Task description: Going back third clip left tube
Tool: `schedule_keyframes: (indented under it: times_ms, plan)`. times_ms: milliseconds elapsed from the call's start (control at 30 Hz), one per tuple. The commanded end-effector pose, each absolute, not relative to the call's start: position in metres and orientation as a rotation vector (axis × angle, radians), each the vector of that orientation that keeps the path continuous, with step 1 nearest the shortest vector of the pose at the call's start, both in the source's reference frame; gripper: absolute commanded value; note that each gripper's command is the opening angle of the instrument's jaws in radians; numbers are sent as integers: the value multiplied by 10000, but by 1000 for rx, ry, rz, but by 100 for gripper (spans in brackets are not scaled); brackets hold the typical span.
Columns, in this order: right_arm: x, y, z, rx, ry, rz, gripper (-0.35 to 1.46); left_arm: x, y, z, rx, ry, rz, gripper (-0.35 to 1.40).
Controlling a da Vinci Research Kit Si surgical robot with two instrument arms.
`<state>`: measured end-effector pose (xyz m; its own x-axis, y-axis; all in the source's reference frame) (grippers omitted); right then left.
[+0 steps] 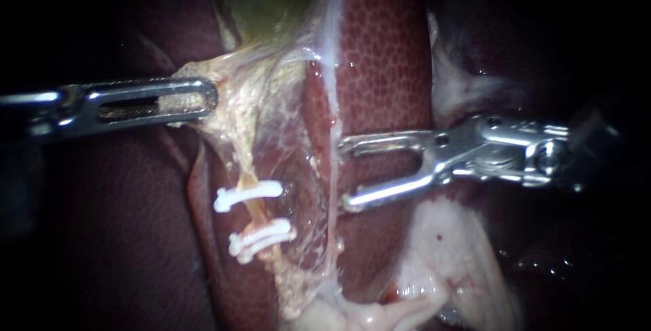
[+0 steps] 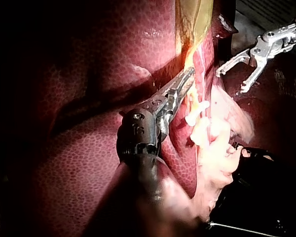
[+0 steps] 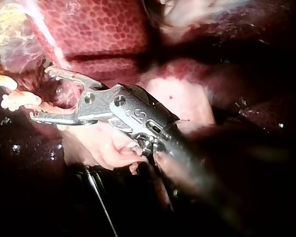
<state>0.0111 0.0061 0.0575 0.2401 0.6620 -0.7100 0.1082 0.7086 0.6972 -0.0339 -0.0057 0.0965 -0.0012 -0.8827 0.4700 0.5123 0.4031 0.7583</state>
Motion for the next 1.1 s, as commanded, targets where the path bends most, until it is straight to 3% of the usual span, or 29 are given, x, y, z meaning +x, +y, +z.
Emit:
schedule_keyframes:
  times_ms: [33, 533, 1100]
  plan:
    - [108, 62, 571, 726, 1296, 431, 60, -340, -57, 966, 426, -1095, -1150, -35]
    - [92, 58, 543, 711, 1311, 404, 60, -347, -57, 983, 418, -1097, -1149, -35]
    - [82, 55, 539, 707, 1315, 390, 60, -406, -61, 1035, 430, -1066, -1123, -35]
